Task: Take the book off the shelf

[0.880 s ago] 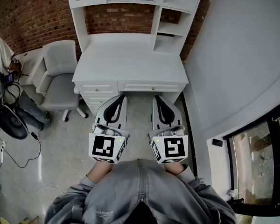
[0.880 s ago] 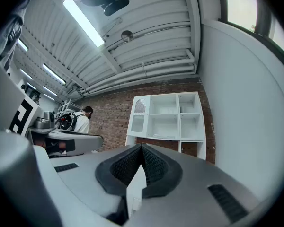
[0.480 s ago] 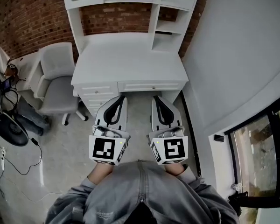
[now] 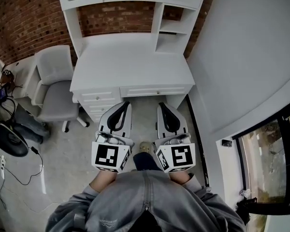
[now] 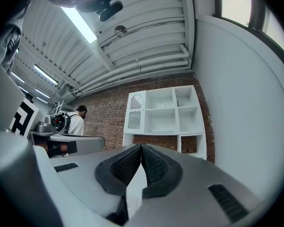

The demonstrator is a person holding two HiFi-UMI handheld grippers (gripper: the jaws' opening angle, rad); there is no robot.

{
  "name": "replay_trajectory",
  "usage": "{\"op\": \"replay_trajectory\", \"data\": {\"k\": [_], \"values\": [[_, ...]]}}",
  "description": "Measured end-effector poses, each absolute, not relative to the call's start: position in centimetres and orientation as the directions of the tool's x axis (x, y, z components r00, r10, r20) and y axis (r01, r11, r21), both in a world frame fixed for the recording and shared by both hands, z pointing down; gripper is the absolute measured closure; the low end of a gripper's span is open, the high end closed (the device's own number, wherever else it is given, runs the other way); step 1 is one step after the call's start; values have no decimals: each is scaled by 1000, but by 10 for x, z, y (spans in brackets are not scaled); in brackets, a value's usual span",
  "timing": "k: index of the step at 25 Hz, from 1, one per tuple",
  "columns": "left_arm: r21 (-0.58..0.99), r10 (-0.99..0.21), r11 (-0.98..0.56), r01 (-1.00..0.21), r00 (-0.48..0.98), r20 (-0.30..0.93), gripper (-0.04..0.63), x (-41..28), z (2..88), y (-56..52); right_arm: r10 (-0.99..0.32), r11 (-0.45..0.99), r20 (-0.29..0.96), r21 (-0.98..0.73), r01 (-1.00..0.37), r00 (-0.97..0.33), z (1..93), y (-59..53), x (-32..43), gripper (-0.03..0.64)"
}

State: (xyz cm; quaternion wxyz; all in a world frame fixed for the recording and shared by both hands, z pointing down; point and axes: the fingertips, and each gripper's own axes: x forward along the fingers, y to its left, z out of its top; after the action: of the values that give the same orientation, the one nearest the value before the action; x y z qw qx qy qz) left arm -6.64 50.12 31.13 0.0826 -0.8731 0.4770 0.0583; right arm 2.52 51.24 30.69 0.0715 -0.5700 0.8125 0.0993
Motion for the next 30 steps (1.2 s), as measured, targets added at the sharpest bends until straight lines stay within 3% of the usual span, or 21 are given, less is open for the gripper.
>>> {"op": "replay_trajectory", "data": {"k": [30], "values": [[-54, -863, -466, -883, 467, -195, 589, -36, 294, 286, -862, 442, -234, 85, -893, -449, 286, 277, 55, 591]]}}
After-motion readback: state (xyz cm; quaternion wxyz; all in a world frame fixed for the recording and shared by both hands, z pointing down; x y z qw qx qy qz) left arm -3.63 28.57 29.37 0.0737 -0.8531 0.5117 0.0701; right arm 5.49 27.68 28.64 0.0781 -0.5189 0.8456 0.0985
